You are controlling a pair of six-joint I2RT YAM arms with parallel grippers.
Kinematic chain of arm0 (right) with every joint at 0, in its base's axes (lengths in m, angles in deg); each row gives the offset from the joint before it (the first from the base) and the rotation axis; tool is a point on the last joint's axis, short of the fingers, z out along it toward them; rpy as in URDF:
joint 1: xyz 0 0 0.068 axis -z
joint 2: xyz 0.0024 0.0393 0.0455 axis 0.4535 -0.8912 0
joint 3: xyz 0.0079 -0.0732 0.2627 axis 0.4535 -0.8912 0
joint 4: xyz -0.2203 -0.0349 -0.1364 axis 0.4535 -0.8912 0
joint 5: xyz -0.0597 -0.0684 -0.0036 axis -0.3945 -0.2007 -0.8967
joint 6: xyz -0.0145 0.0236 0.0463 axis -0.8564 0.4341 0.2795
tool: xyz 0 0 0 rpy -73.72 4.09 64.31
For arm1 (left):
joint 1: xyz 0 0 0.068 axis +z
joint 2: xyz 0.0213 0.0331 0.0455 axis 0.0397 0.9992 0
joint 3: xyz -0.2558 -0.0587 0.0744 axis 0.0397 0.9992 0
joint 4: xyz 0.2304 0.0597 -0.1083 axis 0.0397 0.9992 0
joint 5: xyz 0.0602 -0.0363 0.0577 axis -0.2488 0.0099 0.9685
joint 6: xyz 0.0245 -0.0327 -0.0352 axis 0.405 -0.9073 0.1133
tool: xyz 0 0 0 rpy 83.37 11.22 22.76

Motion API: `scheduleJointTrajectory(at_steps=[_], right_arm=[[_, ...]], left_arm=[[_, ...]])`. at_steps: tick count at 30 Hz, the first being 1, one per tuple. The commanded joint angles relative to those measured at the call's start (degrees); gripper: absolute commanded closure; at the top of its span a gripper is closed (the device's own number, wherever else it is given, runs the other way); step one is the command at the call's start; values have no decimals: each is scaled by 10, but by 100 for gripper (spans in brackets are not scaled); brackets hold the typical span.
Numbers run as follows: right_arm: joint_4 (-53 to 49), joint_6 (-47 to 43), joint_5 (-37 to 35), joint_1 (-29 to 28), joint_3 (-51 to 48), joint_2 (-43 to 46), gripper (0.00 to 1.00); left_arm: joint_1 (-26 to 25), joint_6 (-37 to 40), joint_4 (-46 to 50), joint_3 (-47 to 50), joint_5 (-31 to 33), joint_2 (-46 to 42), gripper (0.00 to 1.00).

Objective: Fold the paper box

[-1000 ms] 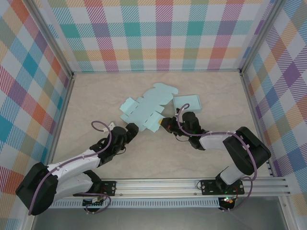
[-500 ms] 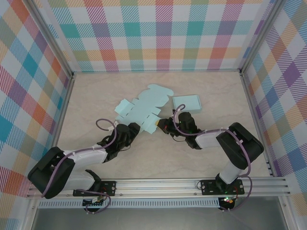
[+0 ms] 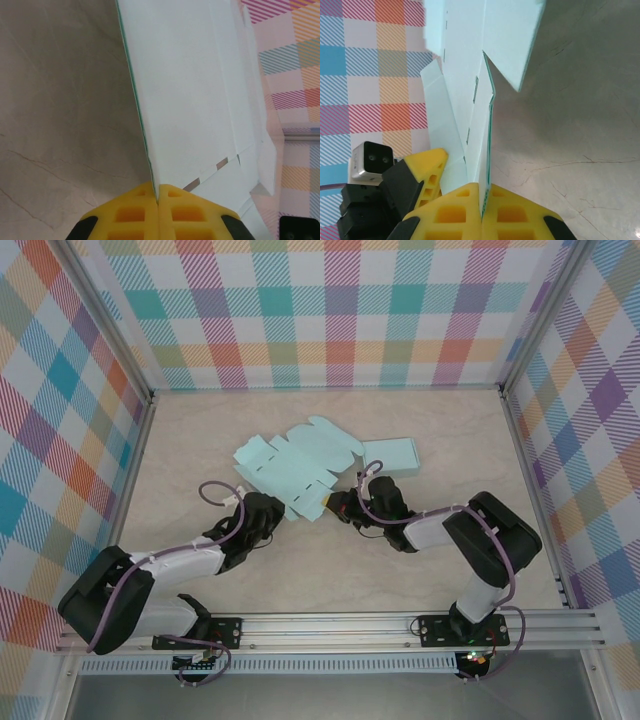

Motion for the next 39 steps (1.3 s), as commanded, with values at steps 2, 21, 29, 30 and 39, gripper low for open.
scheduleJointTrajectory(at_steps=[2, 21, 29, 30, 39], right_arm=[[26, -8, 25, -3, 11, -5, 94], [-483, -392, -148, 3, 56, 356, 21], [-550, -567, -190, 4, 95, 510, 11], [-556, -578, -196, 4, 101, 521, 10], [-577, -647, -204, 4, 132, 590, 11]], left_arm=[[4, 81, 81, -42, 29, -16, 100], [1, 670, 436, -270, -54, -174, 100], [-2, 864, 510, -362, -114, -217, 100], [-2, 885, 513, -369, -118, -219, 100], [-2, 1031, 612, -488, -179, -207, 100]])
